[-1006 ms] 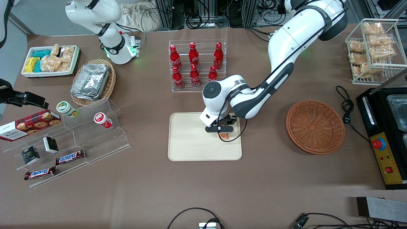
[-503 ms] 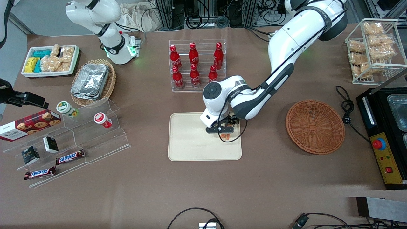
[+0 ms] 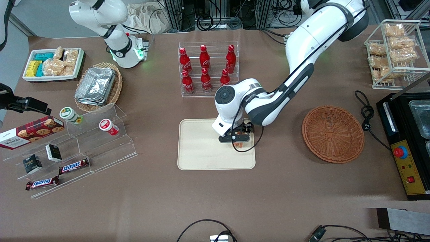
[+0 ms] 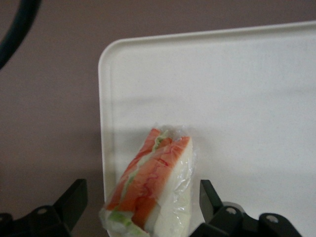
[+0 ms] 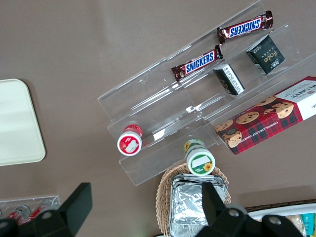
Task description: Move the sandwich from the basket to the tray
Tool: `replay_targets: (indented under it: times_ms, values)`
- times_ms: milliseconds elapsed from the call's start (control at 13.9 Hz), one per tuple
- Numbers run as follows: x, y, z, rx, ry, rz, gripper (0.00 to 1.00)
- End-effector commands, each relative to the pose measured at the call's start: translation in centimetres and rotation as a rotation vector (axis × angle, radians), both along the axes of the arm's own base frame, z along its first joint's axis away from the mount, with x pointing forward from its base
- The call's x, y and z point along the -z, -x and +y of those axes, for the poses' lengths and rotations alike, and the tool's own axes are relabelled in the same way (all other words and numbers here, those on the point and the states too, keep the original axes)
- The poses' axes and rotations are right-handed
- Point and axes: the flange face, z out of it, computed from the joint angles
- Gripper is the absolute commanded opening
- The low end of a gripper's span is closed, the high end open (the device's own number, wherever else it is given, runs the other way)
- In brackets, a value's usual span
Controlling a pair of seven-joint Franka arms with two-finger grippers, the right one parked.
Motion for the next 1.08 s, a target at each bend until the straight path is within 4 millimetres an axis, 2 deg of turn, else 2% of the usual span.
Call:
replay_targets:
  times_ms: [0, 287, 575, 646, 718, 862, 1006]
  values:
    - [-6.4, -1.6, 2.1, -0.087, 0.006, -0.038, 1.0]
    - [-14.1, -6.5, 8.1, -0.243, 0.017, -0.049, 1.0]
    - [-21.5, -10.3, 16.0, -0.274, 0.089, -0.007, 1.0]
    - [-22.8, -10.7, 17.7, -0.273, 0.104, -0.005, 1.0]
    - [-23.1, -10.9, 18.8, -0.263, 0.105, 0.004, 1.0]
    - [-23.1, -11.1, 19.7, -0.255, 0.095, 0.014, 1.0]
    - [-23.8, -11.7, 22.0, -0.26, 0.093, 0.009, 1.0]
